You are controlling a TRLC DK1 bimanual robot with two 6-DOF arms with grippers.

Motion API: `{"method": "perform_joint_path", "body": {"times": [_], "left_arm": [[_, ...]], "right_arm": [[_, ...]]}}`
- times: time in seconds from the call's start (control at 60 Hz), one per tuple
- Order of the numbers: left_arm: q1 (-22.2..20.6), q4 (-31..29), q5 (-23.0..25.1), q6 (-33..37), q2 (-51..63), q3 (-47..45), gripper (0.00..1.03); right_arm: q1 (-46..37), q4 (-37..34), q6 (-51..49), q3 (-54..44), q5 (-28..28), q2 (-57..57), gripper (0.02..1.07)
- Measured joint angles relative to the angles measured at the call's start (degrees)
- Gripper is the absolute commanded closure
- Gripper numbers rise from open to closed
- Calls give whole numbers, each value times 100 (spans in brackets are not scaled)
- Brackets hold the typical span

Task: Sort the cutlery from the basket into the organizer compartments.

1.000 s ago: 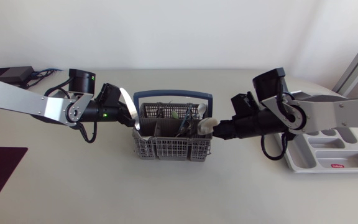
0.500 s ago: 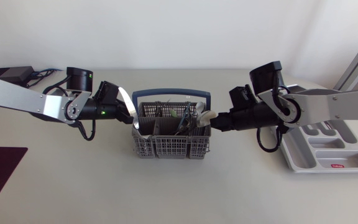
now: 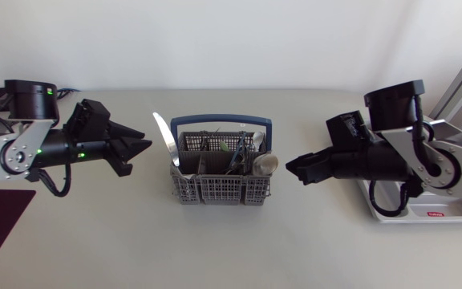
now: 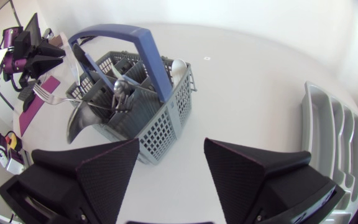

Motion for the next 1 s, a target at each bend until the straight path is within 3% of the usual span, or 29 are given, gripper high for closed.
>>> {"method": "perform_joint_path", "body": {"times": [0.233, 0.283, 0.483, 0.7, 1.0], "left_arm": [[-96, -946, 24, 852, -970, -136, 48], [-210, -1307, 131, 1082, -1189, -136, 43], [-835, -2081, 306, 1646, -1578, -136, 43], [-1239, -2087, 323, 1963, -1349, -98, 43], [-1307, -2006, 365, 2197, -540, 212, 44]], "right_arm": [[562, -304, -629, -339, 636, -1082, 7], [872, -529, -916, -339, 841, -1357, 7], [1384, -951, -1244, -337, 901, -1615, 7], [1766, -1088, -1434, -302, 901, -1587, 7], [2044, -1032, -1475, -260, 916, -1097, 7]]}}
